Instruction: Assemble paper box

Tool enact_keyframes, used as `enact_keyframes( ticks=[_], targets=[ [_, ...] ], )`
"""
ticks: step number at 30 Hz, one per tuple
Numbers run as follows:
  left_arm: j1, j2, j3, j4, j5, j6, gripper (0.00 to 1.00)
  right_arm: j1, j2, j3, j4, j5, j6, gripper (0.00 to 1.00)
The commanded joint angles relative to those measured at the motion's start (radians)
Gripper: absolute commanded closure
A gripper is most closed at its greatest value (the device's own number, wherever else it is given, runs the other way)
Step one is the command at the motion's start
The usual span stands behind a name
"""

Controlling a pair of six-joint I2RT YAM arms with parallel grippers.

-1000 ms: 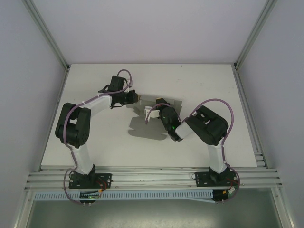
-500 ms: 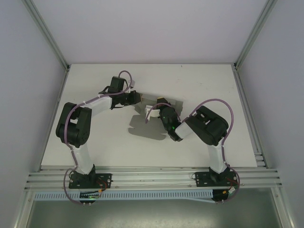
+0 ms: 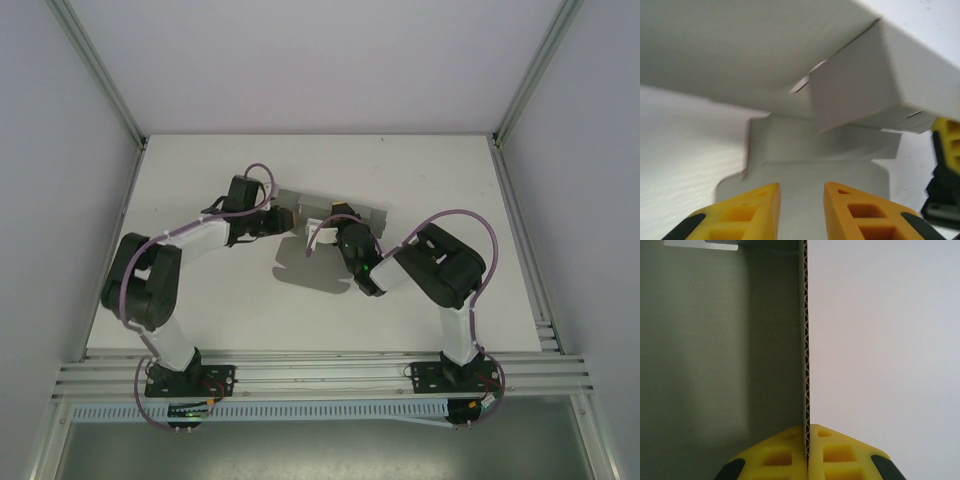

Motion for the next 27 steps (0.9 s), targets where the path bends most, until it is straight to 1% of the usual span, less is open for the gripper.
enact_keyframes(
  ticks=[1, 3, 4, 8, 12, 18, 21, 23, 27],
  targets=[
    [0.039, -0.076, -0.056, -0.049, -0.126, -0.024, 0.66, -0.004, -0.036, -0.006, 0.037, -0.015, -0.004, 1.0],
    [0.048, -0.064, -0.068, -0.045, -0.129, -0.033, 0.65, -0.004, -0.036, -0.003, 0.037, -0.011, -0.004, 1.0],
    [0.05, -0.046, -0.066, -0.043, -0.124, -0.037, 0.67, -0.004, -0.036, -0.002, 0.037, -0.01, -0.005, 1.0],
    [0.054, 0.074, -0.008, -0.046, -0.118, -0.056, 0.78, -0.004, -0.039, -0.003, 0.035, -0.007, -0.004, 1.0],
    [0.054, 0.165, 0.062, -0.007, -0.029, -0.035, 0.82, -0.004, -0.037, -0.001, 0.031, -0.007, 0.001, 1.0],
    [0.046, 0.182, 0.054, 0.173, 0.145, -0.034, 0.78, -0.001, -0.029, 0.001, 0.037, -0.003, -0.002, 1.0],
    [0.034, 0.232, 0.076, 0.186, 0.188, -0.03, 0.78, 0.002, -0.026, 0.003, 0.033, 0.001, 0.008, 1.0],
    [0.019, 0.267, 0.12, 0.2, 0.226, -0.028, 0.79, 0.004, -0.022, 0.006, 0.033, 0.001, 0.009, 1.0],
    [-0.016, 0.3, 0.163, 0.187, 0.236, 0.01, 0.8, 0.004, -0.016, 0.01, 0.037, 0.002, 0.008, 1.0]
  ],
)
